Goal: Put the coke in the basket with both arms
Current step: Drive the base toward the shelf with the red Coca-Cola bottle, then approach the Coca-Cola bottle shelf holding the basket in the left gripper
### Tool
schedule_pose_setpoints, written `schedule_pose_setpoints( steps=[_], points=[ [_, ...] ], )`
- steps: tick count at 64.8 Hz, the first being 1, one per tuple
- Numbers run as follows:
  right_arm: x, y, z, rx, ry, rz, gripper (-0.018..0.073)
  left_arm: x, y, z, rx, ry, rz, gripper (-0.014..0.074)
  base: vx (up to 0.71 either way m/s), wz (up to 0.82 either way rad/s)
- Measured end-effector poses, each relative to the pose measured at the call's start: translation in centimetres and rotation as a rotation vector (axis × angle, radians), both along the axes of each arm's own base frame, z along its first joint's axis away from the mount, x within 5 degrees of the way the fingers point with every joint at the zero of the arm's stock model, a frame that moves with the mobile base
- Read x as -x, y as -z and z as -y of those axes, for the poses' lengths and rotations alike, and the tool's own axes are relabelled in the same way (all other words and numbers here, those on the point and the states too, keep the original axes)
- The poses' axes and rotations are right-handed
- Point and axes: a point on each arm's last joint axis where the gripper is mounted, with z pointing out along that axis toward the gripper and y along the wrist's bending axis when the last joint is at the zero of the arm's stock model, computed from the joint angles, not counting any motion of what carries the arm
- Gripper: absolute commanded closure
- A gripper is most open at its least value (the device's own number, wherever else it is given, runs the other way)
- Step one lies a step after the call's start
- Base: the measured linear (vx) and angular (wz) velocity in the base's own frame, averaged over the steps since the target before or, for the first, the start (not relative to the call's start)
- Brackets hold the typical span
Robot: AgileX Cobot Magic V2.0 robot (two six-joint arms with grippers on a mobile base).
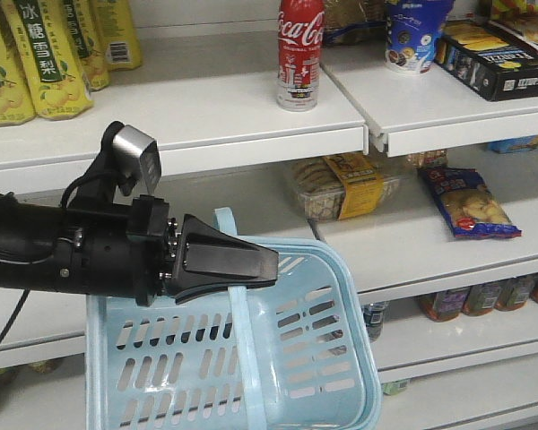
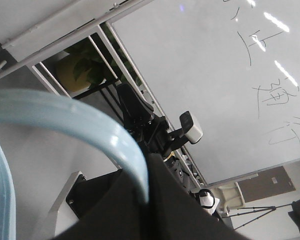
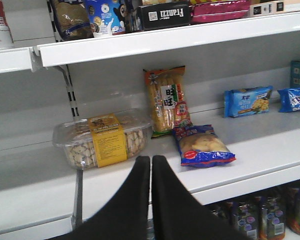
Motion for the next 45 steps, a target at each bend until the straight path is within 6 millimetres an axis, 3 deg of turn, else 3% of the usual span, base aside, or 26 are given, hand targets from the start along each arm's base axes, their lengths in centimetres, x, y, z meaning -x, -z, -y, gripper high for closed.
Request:
schedule_pose_setpoints(
  steps=[45],
  points=[
    [0.00,0.00,0.00,0.000,0.000,0.000,0.0564,0.00,0.00,0.00,0.000,0.000,0.000,0.0604,0.04,0.16]
  ],
)
